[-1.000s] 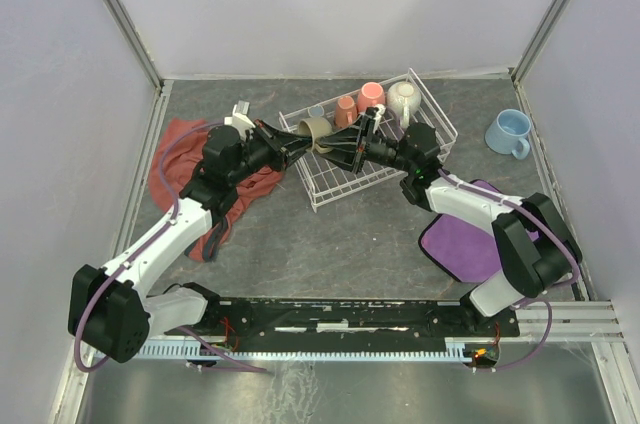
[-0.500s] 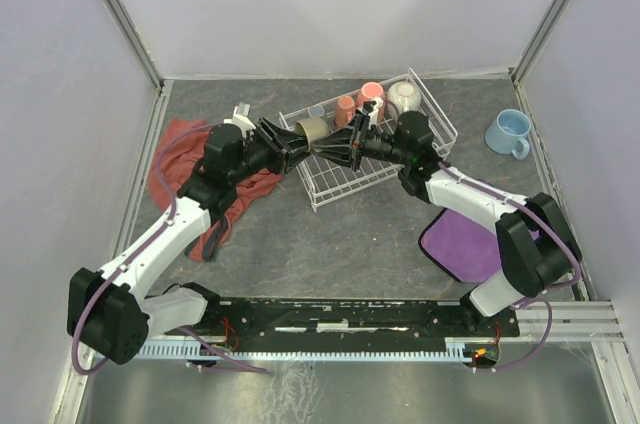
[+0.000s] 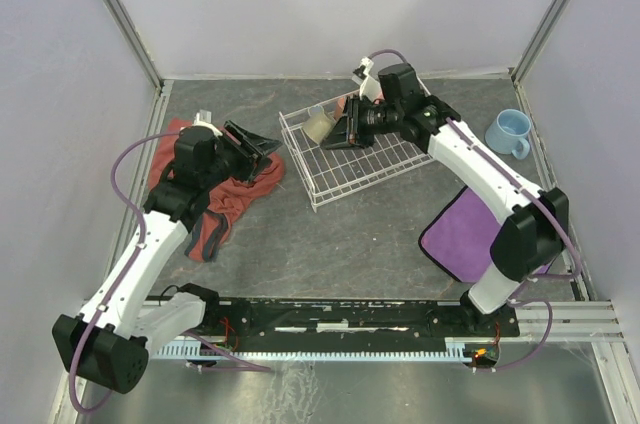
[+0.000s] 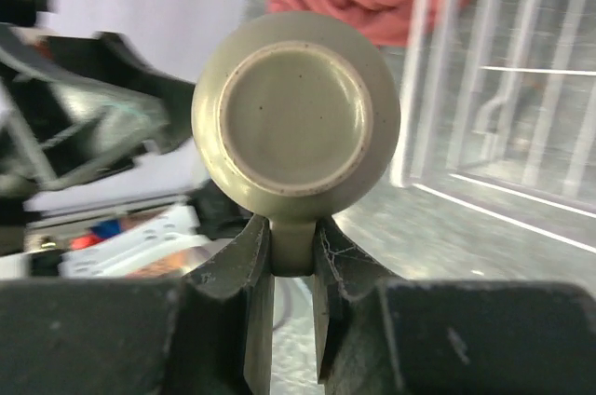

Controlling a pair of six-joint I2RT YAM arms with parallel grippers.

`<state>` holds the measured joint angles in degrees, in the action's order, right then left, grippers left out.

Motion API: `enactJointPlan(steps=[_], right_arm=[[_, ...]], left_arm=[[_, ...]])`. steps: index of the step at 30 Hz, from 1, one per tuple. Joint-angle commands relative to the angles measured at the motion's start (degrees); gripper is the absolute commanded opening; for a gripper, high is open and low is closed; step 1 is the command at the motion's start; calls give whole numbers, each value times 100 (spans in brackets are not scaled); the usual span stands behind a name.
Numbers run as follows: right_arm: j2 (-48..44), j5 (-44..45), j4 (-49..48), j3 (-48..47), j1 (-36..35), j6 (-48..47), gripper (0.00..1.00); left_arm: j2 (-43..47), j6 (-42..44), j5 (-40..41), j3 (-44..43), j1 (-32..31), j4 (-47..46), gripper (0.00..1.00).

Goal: Load the cups into the dish rack

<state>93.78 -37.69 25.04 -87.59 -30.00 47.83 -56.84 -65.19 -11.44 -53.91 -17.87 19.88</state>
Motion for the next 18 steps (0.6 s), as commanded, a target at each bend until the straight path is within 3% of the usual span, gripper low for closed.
enactJointPlan(steps=[1,5,18], right_arm=[[336,892,1931,-674,10,-2570,1],[527,1466,2241,-826,11,-3297,1],[962,2686,1932,-592,-169,-4400,1]], left_arm=[[94,379,-46,74,96,186,64],[21,474,-101,33,129,192,64],[-200,663,-273,79,178,74,63]])
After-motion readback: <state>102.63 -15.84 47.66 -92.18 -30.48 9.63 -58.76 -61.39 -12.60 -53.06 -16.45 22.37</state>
